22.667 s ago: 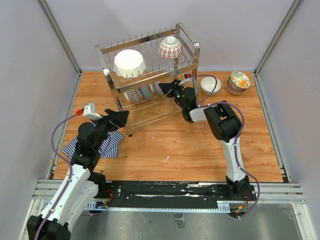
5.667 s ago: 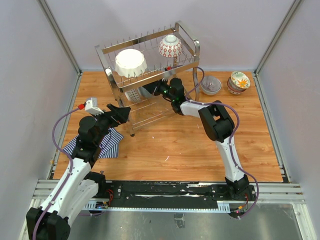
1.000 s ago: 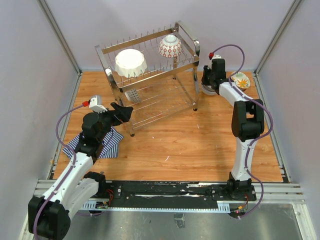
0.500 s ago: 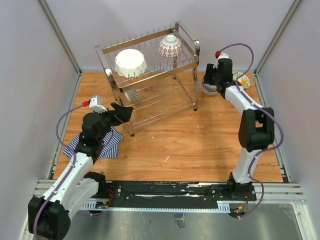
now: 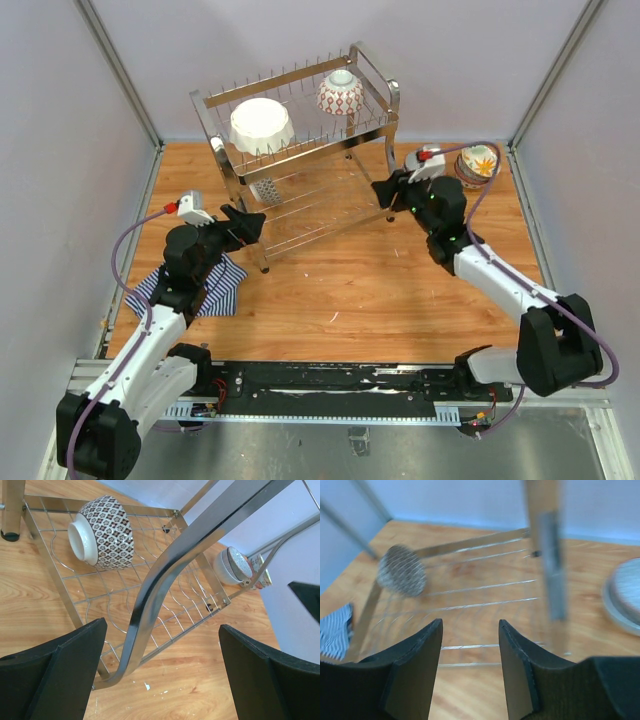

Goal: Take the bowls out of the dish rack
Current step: Pick up the bowl from the dish rack.

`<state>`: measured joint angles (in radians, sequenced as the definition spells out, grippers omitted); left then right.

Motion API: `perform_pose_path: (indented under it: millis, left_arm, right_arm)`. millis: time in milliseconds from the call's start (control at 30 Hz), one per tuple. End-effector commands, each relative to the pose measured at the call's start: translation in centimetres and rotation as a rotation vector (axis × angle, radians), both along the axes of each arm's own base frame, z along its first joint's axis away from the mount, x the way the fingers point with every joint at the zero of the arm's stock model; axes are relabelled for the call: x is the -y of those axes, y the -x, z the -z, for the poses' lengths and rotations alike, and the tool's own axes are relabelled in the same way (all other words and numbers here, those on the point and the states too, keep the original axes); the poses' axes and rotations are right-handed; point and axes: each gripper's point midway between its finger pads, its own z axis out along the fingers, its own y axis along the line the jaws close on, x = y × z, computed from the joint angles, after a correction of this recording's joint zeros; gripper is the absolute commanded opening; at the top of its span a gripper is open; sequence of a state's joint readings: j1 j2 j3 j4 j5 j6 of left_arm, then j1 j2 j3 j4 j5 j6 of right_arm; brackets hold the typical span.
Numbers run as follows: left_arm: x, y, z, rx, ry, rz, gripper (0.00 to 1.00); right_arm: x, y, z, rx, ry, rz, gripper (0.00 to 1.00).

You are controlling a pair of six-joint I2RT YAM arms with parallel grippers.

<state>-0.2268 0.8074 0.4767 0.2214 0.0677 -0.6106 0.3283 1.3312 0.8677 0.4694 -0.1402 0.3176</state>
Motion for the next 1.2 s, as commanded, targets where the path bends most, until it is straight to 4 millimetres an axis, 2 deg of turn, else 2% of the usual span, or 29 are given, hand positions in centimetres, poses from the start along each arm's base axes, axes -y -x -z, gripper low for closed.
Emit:
perform_pose_path:
  millis: [0,200,333,467,767,800,867,1167]
  left_arm:
    - [-0.1,0.0,-1.1,0.028,0.019,-0.014,1.0]
    - [-0.6,0.4,-1.0,0.021,0.012,-0.036,1.0]
    - [-0.6,0.6,-0.9,0.017,0.016,-0.034,1.0]
    - [-0.7,1.0,-0.9,0.025,0.027,-0.037,1.0]
    - [-1.1,1.7,-1.7,0.053,0.034,-0.051,1.0]
    - [-1.1,1.7,-1.8,0.053,0.034,-0.051,1.0]
    - [-1.2,1.8,-1.8,0.056,0.035,-0.053,1.0]
    - [-1.1,2.0,-2.1,0.066,0.03,-0.049,1.0]
  right_arm:
    - [-5.2,3.3,-1.5,0.119,-0.05,-0.146,0.5]
    - [-12.0,5.2,0.4,0.109,-0.107,-0.318,0.49]
    - [-16.6,5.1,2.2,0.035,-0.167,-0.435,0.47]
    - [-20.2,4.4,3.6,-0.007,-0.201,-0.502,0.45]
    - [-25.6,1.3,4.5,-0.063,-0.255,-0.558,0.46]
    - [-26.0,0.8,5.4,-0.085,-0.253,-0.557,0.46]
    - [-26.9,0.1,5.8,-0.097,-0.26,-0.564,0.46]
    - [-29.2,-2.3,7.8,-0.152,-0.288,-0.574,0.47]
